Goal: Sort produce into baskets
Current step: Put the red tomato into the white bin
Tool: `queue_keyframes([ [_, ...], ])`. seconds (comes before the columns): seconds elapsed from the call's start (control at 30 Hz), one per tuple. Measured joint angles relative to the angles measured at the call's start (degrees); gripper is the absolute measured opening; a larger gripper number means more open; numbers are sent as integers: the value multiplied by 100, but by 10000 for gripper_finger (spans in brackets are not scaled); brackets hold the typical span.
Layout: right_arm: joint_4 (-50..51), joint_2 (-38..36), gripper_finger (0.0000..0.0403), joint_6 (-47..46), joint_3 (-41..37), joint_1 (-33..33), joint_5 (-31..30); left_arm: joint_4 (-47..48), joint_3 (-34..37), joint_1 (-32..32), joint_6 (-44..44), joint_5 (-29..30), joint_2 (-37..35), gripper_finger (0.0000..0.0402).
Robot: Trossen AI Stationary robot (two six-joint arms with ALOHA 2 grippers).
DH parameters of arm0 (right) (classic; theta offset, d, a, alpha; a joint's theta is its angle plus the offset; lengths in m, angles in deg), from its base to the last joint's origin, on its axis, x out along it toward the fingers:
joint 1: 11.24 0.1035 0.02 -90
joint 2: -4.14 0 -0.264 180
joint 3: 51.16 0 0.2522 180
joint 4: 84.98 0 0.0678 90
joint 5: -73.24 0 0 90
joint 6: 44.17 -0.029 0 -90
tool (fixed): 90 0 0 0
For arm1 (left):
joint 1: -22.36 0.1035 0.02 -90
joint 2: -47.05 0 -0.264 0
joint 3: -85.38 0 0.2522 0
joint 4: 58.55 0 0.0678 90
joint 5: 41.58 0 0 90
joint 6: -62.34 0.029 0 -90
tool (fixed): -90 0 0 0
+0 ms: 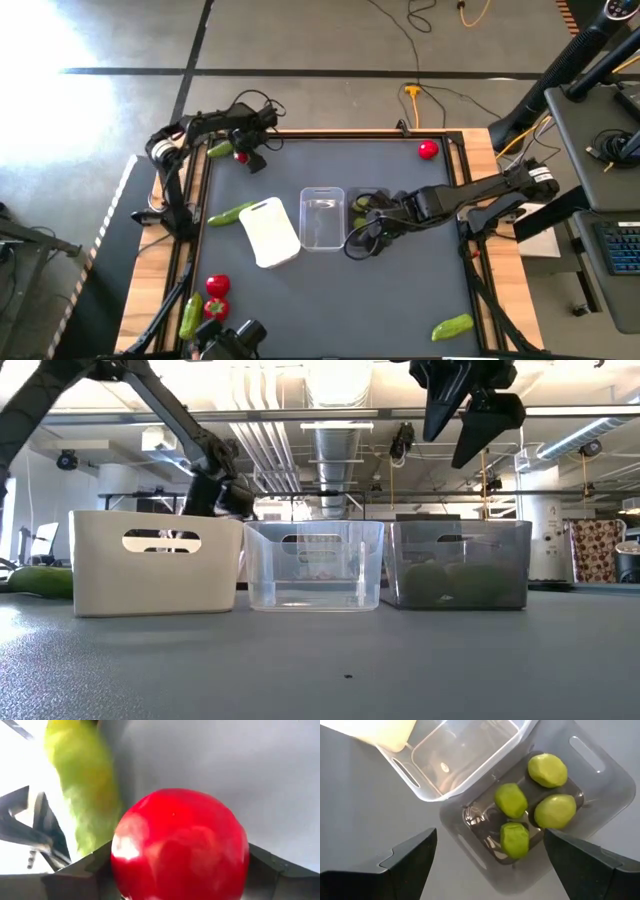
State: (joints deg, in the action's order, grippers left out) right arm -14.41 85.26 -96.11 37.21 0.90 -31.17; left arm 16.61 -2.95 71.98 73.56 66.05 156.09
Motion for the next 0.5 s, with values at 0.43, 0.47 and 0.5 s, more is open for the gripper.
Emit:
queue_keyframes([
  [0.43, -6, 0, 357, 1107, -2, -15, -319, 838, 459, -2698, -2510, -685, -2647, 270],
  [0.47, -8, 0, 357, 1205, -2, -15, -363, 862, 533, -3071, -2853, -689, -2808, 270],
  [0.5, -7, 0, 357, 1325, -2, -15, -372, 889, 585, -3438, -3213, -726, -2942, 271],
])
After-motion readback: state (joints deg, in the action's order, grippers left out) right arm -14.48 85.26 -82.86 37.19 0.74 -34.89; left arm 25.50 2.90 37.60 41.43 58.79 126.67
